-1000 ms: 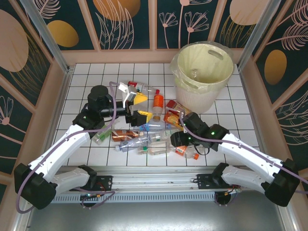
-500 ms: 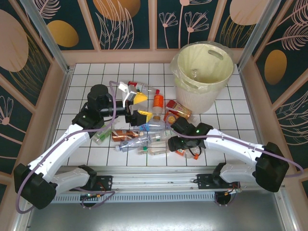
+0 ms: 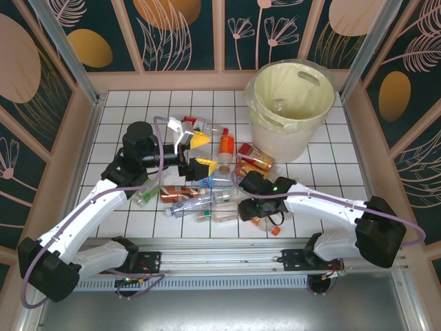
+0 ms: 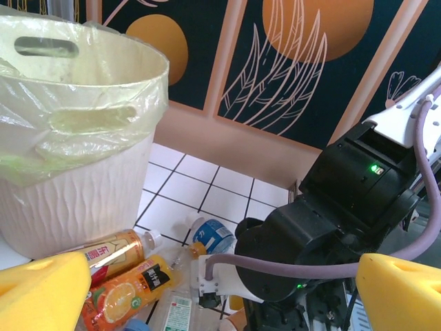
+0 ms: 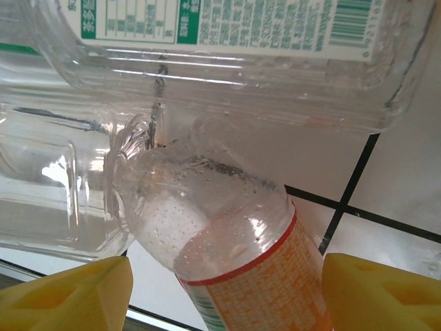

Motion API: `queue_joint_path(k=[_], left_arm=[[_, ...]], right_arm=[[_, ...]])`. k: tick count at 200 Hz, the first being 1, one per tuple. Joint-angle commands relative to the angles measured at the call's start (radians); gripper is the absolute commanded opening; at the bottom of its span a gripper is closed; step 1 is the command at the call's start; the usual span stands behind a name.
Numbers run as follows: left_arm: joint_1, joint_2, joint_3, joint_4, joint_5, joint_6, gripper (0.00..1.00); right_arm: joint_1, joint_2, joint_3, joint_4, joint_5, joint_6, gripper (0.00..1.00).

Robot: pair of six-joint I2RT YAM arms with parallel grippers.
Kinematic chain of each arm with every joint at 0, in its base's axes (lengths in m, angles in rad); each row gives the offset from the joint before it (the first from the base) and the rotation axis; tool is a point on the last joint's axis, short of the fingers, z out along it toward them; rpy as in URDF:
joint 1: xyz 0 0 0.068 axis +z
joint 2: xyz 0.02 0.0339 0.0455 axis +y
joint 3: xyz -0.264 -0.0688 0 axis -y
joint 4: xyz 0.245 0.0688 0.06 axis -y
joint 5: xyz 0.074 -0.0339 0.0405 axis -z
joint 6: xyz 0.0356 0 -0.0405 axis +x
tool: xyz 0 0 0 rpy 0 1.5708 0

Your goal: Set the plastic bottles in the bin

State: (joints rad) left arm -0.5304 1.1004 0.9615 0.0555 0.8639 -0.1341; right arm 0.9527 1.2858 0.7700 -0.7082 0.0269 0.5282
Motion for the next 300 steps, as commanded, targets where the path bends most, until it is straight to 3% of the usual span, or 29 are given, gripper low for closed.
queue_joint_path(k=[1,159,218,259,300], left_arm=[[-0.003,-0.017,0.017,0.028,0.011,-0.007,0.99],[-0.003,-0.022,0.017,0.035,-0.002,-0.007,0.99],[-0.003,-0.014,0.017,0.035,-0.006,-0.007,0.99],[-0.003,-0.01,0.017,0.034,-0.006,-0.006,0.99],[-0.003,-0.004,0.017,0.036,-0.009,-0.007,0.99]], right_arm=[[0.021,0.005,-0.012,-0.019,0.019,0.041,0.74],[0.04,0.125,-0.024,0.021,0.106,0.057,0.73],[0.033,0.156,-0.03,0.054,0.123,0.018,0.66],[0.037,0.113,0.001,-0.005,0.173,0.022,0.58],[0.038,0.039,0.047,-0.073,0.21,0.02,0.58]])
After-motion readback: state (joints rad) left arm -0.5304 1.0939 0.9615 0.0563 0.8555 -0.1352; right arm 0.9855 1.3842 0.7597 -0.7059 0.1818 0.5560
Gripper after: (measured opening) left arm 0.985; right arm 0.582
